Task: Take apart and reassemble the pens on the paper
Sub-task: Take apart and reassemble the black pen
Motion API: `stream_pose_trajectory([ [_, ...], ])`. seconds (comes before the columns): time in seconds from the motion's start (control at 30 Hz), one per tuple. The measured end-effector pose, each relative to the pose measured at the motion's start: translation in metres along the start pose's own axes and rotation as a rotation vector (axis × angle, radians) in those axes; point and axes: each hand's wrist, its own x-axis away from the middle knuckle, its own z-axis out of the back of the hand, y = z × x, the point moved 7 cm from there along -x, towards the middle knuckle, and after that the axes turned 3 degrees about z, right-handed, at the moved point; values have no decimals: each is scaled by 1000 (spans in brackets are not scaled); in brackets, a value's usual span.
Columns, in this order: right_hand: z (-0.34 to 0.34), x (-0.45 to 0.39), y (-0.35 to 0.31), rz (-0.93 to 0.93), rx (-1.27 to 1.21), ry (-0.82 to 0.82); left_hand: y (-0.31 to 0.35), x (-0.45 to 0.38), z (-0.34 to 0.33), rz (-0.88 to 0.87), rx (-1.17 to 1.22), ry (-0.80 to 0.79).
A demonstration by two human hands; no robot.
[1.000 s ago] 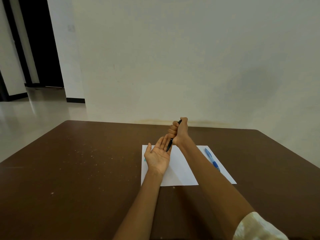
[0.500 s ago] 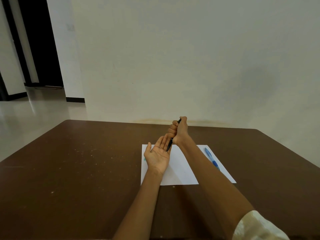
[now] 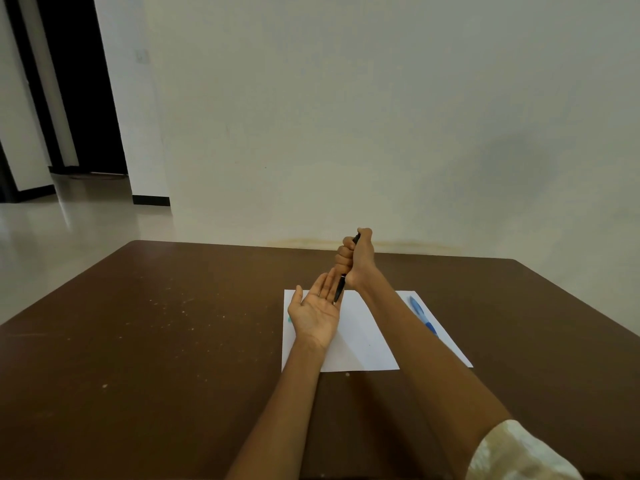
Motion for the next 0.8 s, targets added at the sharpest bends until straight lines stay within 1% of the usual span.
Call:
stream_pose_trajectory([
  [0.8,-6,2,0,35,42,-8,0,2,-1,1,8,25],
])
